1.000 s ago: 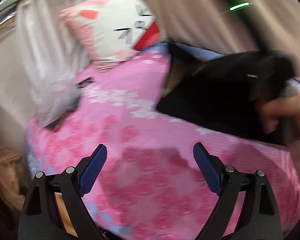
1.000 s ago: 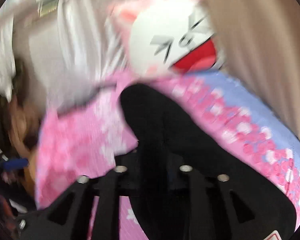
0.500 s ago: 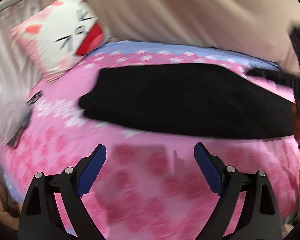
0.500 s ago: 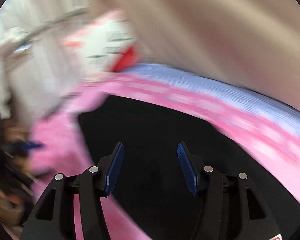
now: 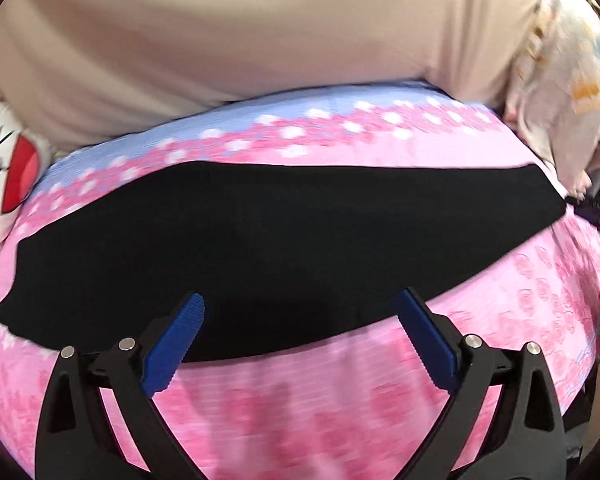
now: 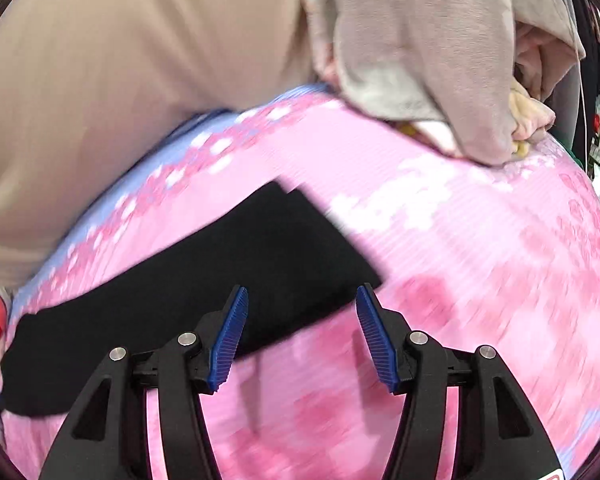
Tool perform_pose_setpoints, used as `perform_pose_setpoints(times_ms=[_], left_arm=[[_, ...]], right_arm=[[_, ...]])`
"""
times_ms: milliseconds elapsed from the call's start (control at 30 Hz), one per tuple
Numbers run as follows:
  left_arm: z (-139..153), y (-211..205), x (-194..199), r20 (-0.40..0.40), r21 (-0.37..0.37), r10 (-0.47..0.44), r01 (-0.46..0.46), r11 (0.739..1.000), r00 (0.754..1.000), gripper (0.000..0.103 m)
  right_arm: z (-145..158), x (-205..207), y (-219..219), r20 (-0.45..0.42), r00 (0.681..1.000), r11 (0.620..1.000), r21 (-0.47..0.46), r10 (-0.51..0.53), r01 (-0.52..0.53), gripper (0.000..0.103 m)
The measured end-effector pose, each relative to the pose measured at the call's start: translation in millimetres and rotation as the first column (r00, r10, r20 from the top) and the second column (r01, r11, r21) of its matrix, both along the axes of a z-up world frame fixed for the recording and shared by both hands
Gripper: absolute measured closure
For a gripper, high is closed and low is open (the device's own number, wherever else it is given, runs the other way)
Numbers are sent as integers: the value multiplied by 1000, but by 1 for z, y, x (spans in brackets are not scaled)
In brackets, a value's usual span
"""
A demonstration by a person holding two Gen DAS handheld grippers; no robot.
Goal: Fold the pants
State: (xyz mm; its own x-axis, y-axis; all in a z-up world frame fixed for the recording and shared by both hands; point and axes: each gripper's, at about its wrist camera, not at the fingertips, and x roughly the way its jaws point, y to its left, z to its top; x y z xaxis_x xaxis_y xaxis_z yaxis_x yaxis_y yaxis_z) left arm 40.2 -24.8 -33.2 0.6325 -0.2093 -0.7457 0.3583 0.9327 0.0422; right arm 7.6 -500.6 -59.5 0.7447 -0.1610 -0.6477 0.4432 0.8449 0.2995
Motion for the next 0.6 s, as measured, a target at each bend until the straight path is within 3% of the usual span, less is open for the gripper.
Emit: perform_pose_setpoints(times_ms=[100, 167, 233, 267, 367, 400, 500, 533, 600], left_arm=[[-5, -29, -4, -25, 26, -32, 32, 999, 999, 8], [-8, -47, -3, -37, 47, -48, 49, 998, 998, 8], [-8, -62, -3, -35, 72, -51, 54, 996, 998, 8], [-8, -68, -1, -33, 81, -51, 54, 995, 998, 8], [-7, -89, 7, -31, 105, -45, 48, 993, 999, 8], [-7, -93, 9, -26, 111, -43, 46, 993, 999, 8], [-10, -118, 14, 12, 164, -37, 34, 986, 999, 7], [-13, -125, 15, 18, 181, -40, 36, 983, 999, 7], [-21, -141, 16, 15, 212, -53, 48, 976, 998, 7]], right_arm=[[-10, 12, -14, -11, 995, 995, 17, 97, -97, 47], [-19, 26, -7, -59, 986, 987, -32, 153, -155, 50], [-25, 35, -7, -90, 981, 981, -70, 174, -180, 64], [-25, 37, -10, -80, 977, 977, -59, 198, -203, 84], [-3, 26, -14, -45, 988, 975, -162, 148, -153, 95], [2, 21, -21, -19, 992, 979, -160, 122, -124, 96], [-33, 40, -41, -98, 987, 988, -74, 129, -137, 94], [-30, 37, -39, -74, 988, 986, -84, 137, -143, 92], [-16, 30, -35, -70, 989, 987, -89, 131, -137, 79]])
